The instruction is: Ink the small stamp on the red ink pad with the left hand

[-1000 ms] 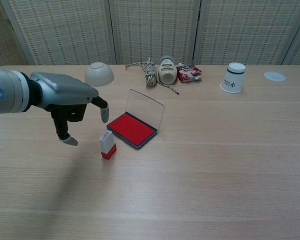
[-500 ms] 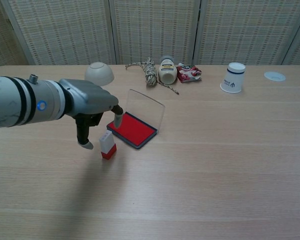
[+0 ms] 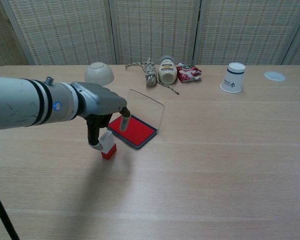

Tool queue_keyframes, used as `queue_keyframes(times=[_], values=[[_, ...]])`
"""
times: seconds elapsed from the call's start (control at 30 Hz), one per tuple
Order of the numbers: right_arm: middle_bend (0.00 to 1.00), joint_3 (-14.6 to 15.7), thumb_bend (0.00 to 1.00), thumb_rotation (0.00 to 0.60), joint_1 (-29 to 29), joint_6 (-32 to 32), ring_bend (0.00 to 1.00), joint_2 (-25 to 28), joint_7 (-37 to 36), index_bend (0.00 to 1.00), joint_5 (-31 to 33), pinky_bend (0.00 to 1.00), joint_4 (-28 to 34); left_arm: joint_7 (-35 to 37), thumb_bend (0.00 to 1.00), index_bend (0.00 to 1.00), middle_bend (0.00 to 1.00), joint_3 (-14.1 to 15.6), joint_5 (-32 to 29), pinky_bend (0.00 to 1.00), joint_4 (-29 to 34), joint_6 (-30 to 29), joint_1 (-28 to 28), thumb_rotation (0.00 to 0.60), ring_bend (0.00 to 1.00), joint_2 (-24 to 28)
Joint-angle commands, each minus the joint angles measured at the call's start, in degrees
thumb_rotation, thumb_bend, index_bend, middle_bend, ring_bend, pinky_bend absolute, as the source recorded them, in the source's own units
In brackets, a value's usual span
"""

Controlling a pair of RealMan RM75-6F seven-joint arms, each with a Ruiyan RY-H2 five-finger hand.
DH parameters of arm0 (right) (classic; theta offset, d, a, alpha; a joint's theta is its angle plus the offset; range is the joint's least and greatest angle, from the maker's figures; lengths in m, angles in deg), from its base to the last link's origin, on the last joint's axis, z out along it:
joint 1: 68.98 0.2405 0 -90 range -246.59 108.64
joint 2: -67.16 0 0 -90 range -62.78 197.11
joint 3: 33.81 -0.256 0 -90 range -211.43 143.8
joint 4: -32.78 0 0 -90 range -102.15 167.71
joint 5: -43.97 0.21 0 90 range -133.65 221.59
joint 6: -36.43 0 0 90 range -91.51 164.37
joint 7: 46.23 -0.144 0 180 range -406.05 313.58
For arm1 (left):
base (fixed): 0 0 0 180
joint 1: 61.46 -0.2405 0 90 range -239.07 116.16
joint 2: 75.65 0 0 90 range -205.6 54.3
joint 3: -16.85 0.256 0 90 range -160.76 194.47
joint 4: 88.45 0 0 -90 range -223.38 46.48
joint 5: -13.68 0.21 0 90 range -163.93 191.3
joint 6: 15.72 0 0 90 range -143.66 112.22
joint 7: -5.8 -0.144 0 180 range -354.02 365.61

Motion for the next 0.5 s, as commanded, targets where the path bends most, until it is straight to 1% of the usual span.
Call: queue_keyframes(times=[0.03, 0.23, 0.5], values=[[0.0, 0.0, 0.19, 0.6, 0.0, 0.0, 0.0, 0.0, 0.0, 0.0, 0.0, 0.0, 0.0, 1.3, 0.26, 0.37, 1.0, 0.1, -0.2, 0.84, -1.0, 1.7, 0.2, 0.6, 0.9, 0.1], [0.0, -0.1, 0.19, 0.6, -0.1, -0.3, 0.0, 0.0, 0.1, 0.0, 0.0, 0.0, 0.0, 3.2, 0.26, 0.38, 1.0, 0.6, -0.1, 0.84, -3.0, 3.8, 0.5, 0.6, 0.9, -0.3], [0.0, -0.5, 0.19, 0.6, -0.1, -0.2, 0.0, -0.1, 0.1, 0.0, 0.7, 0.0, -0.1, 5.1, 0.26, 0.38, 1.0, 1.1, 0.3, 0.84, -4.6, 5.1, 1.0, 0.6, 0.9, -0.1]])
